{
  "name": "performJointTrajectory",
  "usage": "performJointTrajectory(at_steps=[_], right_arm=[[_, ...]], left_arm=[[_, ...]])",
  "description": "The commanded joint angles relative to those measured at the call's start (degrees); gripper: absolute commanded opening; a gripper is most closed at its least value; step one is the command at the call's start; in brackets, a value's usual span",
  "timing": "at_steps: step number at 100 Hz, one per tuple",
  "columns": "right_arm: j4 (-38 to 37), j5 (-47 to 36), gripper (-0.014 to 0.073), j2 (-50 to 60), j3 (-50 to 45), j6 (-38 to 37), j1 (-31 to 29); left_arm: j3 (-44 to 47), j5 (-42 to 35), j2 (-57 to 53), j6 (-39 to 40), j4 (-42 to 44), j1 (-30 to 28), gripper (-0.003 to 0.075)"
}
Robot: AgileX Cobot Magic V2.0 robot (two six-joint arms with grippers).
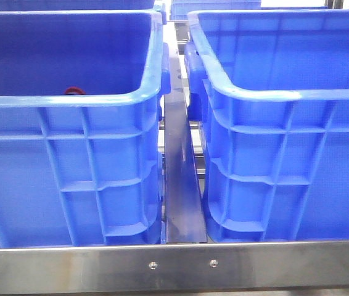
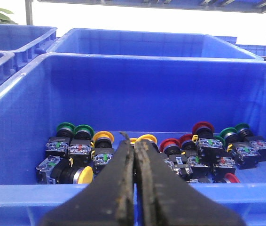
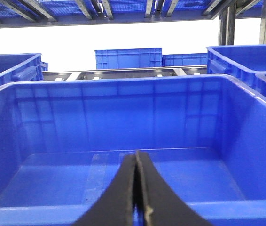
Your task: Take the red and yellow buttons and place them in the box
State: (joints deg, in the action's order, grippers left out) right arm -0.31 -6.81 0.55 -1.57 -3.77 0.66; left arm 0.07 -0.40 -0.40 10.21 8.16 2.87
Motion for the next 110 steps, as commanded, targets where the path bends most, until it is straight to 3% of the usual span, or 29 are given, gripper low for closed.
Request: performJointTrajectory(at_steps=[1,48,71,110], right_arm=[[-0.4,-4.4,-0.0105,1.5,0.7,0.2,-0.3],[-0.4,-4.4,-0.0105,1.5,0.7,0.2,-0.3],[-0.4,-4.4,-0.0105,1.5,0.7,0.2,-0.3],[-0.4,-4.4,-0.0105,1.5,0.7,0.2,-0.3]], left_arm=[[2.5,-4.5,-1.7,-0.1,-0.4,-0.3,-0.0019],[-1.0,-4.7,-1.6,0.4,-1.1,-0.3,-0.0019],[-16.0,11.2,3.7,0.5,-4.1,-0.3,-0.0019],[-48.1,37.4,31.5,-3.4,-4.5,-0.2,-0.0019]])
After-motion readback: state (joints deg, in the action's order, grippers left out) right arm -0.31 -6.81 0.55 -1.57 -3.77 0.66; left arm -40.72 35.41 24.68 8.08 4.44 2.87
